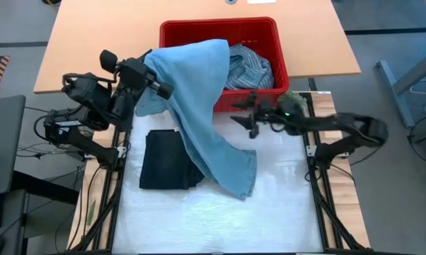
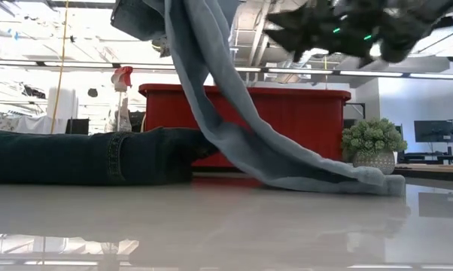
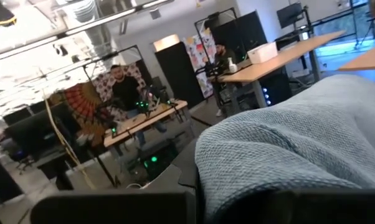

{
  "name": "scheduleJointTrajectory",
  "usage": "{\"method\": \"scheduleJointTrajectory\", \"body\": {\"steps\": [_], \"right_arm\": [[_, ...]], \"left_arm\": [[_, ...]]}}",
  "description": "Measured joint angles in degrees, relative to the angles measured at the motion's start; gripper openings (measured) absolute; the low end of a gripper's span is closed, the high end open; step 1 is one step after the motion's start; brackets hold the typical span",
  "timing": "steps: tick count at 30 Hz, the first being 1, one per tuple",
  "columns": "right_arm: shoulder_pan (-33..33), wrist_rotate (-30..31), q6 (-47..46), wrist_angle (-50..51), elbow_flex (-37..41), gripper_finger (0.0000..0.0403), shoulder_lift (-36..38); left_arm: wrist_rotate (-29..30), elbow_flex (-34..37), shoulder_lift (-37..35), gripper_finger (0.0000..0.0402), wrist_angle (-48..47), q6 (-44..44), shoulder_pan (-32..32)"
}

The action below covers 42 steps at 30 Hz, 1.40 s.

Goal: Fold Laundry from Bin
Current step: Fold the light blue pants

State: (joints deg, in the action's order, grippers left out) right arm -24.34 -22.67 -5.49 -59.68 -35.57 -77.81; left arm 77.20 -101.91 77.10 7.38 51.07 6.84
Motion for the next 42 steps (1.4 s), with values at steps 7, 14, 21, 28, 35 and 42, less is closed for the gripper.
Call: {"method": "scheduleJointTrajectory", "body": {"steps": [7,14,21,28,35,42], "right_arm": [[-1.36,-3.89,1.16,-1.69,-14.42,0.0266,-13.29],[-2.04,-9.7,0.83,0.59,-23.5,0.0266,-21.01],[-3.64,-12.12,-1.95,3.48,-34.03,0.0266,-31.12],[-4.37,-28.74,-6.55,3.85,-45.12,0.0266,-39.1],[-2.61,-36.02,-3.43,4.37,-51.89,0.0259,-41.61],[-0.3,-43.77,-12.47,5.01,-52.57,0.0109,-40.92]], "left_arm": [[0.2,0.01,0.0,0.0016,-0.11,-0.3,1.88],[1.09,0.0,0.0,0.0016,-0.2,1.67,2.72],[0.96,0.01,0.0,0.0015,-0.67,3.12,3.35],[0.62,0.01,-0.02,0.0015,-0.81,4.04,3.55],[1.04,0.0,0.0,0.0015,-2.92,3.85,3.51],[1.54,0.02,-0.26,0.0015,-3.81,6.43,1.31]]}}
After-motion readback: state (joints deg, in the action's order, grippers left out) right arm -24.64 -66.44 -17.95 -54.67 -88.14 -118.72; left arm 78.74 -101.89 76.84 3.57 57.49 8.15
